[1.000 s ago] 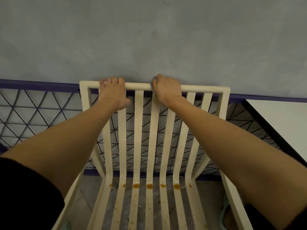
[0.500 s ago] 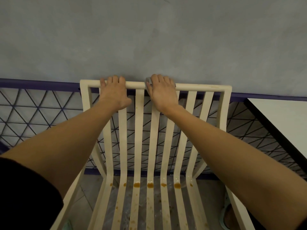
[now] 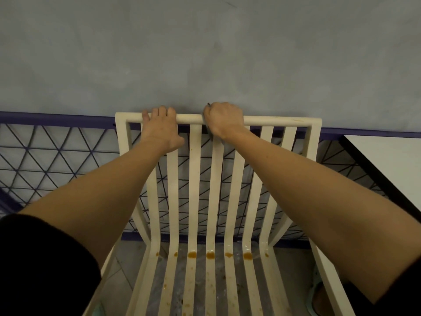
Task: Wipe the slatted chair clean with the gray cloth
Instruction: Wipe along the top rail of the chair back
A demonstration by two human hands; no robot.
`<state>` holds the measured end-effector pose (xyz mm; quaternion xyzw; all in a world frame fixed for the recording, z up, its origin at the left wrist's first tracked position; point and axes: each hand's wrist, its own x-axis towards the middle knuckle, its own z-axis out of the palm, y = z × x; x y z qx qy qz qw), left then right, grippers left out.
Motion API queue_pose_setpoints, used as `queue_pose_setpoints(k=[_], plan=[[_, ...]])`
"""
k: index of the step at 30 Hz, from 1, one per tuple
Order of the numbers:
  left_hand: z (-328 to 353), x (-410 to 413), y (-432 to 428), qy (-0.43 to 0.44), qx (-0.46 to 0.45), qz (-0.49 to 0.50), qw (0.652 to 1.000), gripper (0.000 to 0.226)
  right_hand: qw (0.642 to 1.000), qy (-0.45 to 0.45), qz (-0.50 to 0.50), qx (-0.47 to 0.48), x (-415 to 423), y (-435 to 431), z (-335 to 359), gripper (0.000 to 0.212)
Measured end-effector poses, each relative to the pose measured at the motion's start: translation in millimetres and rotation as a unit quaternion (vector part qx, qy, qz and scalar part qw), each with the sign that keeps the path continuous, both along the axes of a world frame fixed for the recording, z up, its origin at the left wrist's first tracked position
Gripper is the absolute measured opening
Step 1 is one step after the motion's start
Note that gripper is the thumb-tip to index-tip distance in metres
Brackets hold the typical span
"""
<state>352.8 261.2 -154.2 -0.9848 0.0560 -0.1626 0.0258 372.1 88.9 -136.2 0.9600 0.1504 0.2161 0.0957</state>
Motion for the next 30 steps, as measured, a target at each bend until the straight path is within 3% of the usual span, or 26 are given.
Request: queue_pose_setpoints(k=[2,5,9,16,20,25,27,30], plan=[[0,0,0,-0.005,0.004,-0.001,1.000,0.064,0.998,-0.046,0.006,0.030,1,-1,-13,0.015],[-1,0,1,-0.010,0.006,-0.002,1.000,0.064,0.979,-0.122,0.024,0.161,-1,-3,-39,0.030],[-1,4,0,-0.012,0.004,-0.005,1.000,0.064,0.963,-0.186,0.029,0.193,-7,6,-51,0.025],[0,5,4,0.009,-0.013,-0.009,1.000,0.055,0.980,-0.098,-0.006,0.171,-8,46,-32,0.030],[0,5,2,0.013,-0.013,-0.006,1.000,0.054,0.996,0.002,0.002,0.084,-2,45,-5,0.030],[0,4,4,0.008,-0.002,-0.008,1.000,0.057,0.979,0.133,-0.069,0.142,17,58,14,0.029],[-2,4,3,0.005,-0.002,-0.011,1.000,0.057,0.982,0.128,-0.063,0.124,17,57,13,0.027],[-2,6,3,0.000,-0.005,-0.009,1.000,0.055,0.996,0.044,-0.001,0.073,8,50,5,0.026]])
